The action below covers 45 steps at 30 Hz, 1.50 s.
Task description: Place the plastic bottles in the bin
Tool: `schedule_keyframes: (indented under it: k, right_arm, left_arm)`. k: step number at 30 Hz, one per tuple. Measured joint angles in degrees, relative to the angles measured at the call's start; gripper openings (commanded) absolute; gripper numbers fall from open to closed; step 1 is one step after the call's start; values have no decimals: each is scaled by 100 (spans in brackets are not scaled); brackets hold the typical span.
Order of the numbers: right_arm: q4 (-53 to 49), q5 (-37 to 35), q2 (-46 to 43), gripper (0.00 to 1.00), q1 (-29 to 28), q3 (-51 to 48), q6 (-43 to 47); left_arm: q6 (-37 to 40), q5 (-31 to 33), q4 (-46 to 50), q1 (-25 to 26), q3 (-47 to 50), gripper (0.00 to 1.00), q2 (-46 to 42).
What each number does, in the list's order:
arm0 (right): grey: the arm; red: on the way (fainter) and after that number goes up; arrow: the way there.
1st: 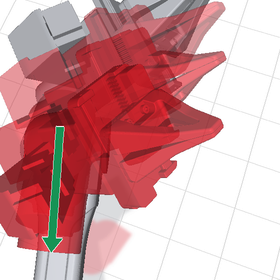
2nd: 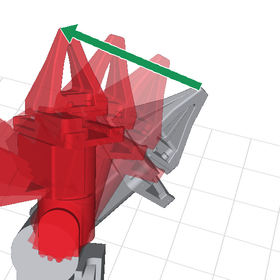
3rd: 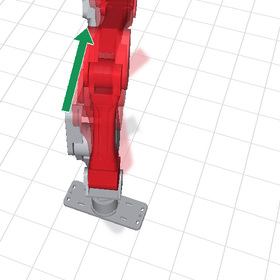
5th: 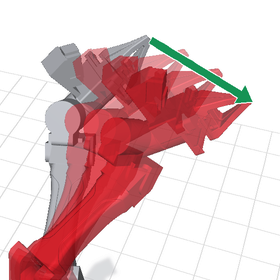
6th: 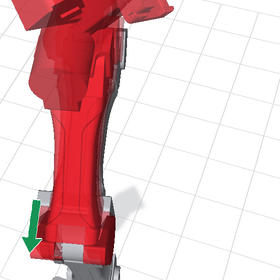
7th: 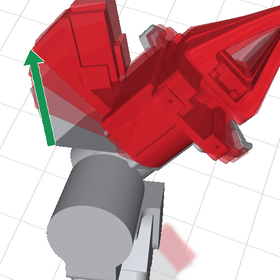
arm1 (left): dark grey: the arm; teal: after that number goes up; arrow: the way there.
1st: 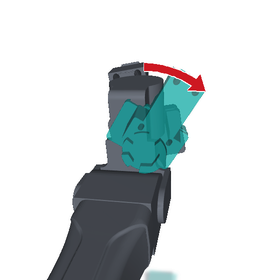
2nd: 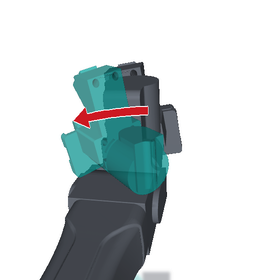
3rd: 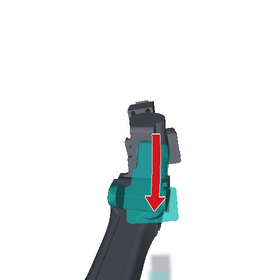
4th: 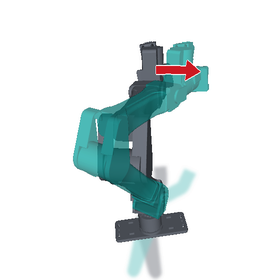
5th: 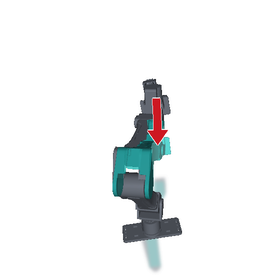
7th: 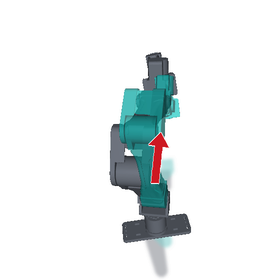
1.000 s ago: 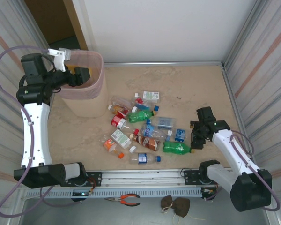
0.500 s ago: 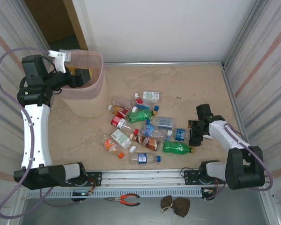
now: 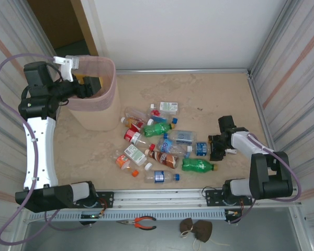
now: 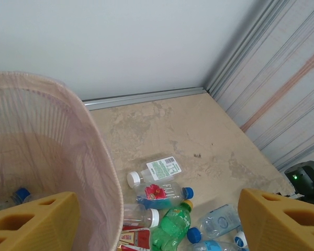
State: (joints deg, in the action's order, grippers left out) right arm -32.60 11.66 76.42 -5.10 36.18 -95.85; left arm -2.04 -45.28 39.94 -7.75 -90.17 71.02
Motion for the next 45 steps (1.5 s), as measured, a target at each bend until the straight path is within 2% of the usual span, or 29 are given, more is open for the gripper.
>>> schedule_keyframes:
  k: [7,15,18,22,28,33,38,45]
  right_arm:
    - [-94,-87,-291,59,0,0,39]
    - [-824,-634,-1176,53,-2,269,170]
    - [-802,-879,-1609,51,-2,372,407]
    - [-555,-1187,-2212,50,-44,422,1064]
    - [457,-1309,-2894,50,-249,544,2787]
    - [1274,-938,-3036,49,-474,815,4291]
    - [1856,-48,-2793,48,-688,1491,5595]
    - [2365,1252,-2229,47,-1117,2326,6832]
  left_arm:
    - [-109,-39,-127,0,96,80,-2]
    - [-295,-164,-446,0,201,79,-57]
    - [-428,-313,-678,0,337,80,-120]
    - [-634,-590,-1126,33,527,80,-179]
    - [-909,-787,-1775,267,887,80,-313]
    - [-1016,-844,-2061,667,975,80,-313]
    - [-1003,-876,-2341,1298,1062,81,-313]
    - [-660,-944,-2559,2356,1196,85,-310]
